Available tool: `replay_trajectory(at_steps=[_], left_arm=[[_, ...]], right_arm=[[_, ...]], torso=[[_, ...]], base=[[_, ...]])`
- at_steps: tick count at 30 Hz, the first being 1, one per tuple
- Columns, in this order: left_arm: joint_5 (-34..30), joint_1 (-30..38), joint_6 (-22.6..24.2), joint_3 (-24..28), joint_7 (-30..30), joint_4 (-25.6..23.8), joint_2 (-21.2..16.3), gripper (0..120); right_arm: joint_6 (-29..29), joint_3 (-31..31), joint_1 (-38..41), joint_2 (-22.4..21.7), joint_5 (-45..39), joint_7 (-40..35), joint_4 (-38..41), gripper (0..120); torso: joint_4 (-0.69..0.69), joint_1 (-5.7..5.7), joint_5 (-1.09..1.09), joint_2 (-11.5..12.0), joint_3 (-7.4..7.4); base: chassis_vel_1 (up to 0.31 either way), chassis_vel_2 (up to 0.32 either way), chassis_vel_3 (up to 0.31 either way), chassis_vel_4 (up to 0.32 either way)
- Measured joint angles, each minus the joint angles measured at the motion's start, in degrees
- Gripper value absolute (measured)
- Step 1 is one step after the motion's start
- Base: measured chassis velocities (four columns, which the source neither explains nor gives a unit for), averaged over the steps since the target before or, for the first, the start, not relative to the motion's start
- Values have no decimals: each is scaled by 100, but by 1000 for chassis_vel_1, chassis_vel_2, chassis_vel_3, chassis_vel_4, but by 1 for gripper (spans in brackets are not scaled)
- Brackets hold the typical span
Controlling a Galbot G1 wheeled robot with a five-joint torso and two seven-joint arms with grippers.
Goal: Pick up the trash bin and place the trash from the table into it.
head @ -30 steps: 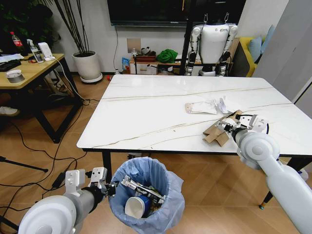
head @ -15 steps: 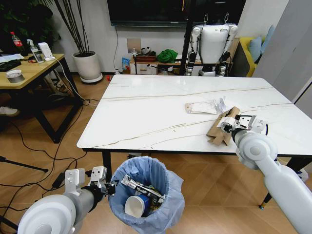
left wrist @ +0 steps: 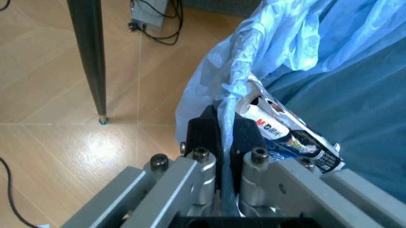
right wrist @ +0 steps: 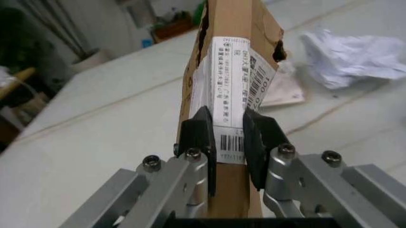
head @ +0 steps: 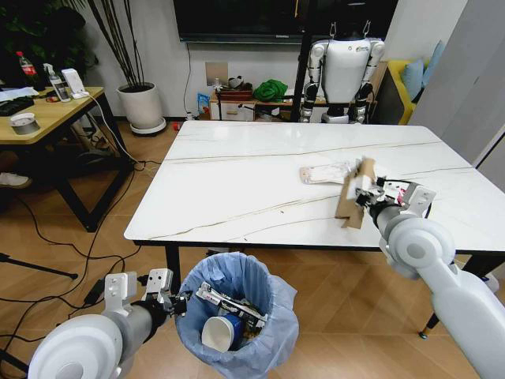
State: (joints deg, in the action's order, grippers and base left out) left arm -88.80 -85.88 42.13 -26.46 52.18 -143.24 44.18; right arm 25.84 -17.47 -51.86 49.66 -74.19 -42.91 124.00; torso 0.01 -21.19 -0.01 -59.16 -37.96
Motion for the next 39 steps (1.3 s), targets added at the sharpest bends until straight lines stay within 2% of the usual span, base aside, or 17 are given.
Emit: replay_trajectory(at_steps=[1, 6, 8, 12, 14, 18, 20, 24, 26, 29, 36, 38, 39], left_arm=[[0, 0, 0, 0, 0, 0, 0, 0], [-35, 23, 0, 4, 13, 0, 7, 0], [-39, 35, 0, 8, 15, 0, 12, 0], [-48, 47, 0, 21, 21, 0, 15, 0], [-48, 38, 0, 15, 23, 0, 16, 0], [-76, 23, 0, -20, 51, 0, 23, 0], [-78, 23, 0, -22, 52, 0, 23, 0], [-93, 2, 0, -54, 83, 0, 87, 0], [-106, -4, 0, -64, 100, 0, 103, 0], [-162, 18, 0, -94, 151, 0, 128, 0], [-194, 30, 0, -138, 158, 0, 117, 0], [-197, 39, 0, -137, 158, 0, 114, 0], [-197, 39, 0, -137, 158, 0, 114, 0]], right_arm=[[0, 0, 0, 0, 0, 0, 0, 11], [-224, 80, -127, -117, -28, 1169, 688, 11], [-248, 160, -150, -135, -51, 1348, 819, 11], [-275, 694, -247, -164, -75, 2078, 1228, 11], [-285, 805, -248, -155, -60, 2181, 1258, 11], [-379, 1541, -200, -139, 72, 2705, 1415, 11], [-384, 1580, -197, -141, 84, 2738, 1420, 11], [-499, 2178, -260, -162, 306, 3083, 1447, 11], [-515, 2277, -275, -162, 379, 3145, 1428, 11], [-606, 2548, -403, -166, 931, 3451, 1267, 11], [-795, 2390, -665, -282, 1627, 4137, 1058, 12], [-860, 2325, -710, -315, 1735, 4315, 1019, 20], [-860, 2325, -710, -315, 1735, 4315, 1019, 20]], torso=[[0, 0, 0, 0, 0], [-1, 0, 1, 0, 0], [-1, 0, 1, 0, 0], [-1, 0, 0, 0, 0], [-1, 0, 0, 0, 0], [0, 0, 0, 0, 0], [0, 0, 0, 0, 0], [-1, -1, 0, 0, 0], [-1, -1, 0, 0, 0], [0, -1, 0, 0, 0], [-1, -1, 0, 0, 0], [-1, -1, 1, 0, 0], [-1, -1, 1, 0, 0]], base=[[0, 0, 0, 0], [0, 0, 0, 0], [0, 0, 0, 0], [0, 0, 0, 0], [0, 0, 0, 0], [0, 0, 0, 0], [0, 0, 0, 0], [0, 0, 0, 0], [0, 0, 0, 0], [0, 0, 0, 0], [0, 0, 0, 0], [0, 0, 0, 0], [0, 0, 0, 0]])
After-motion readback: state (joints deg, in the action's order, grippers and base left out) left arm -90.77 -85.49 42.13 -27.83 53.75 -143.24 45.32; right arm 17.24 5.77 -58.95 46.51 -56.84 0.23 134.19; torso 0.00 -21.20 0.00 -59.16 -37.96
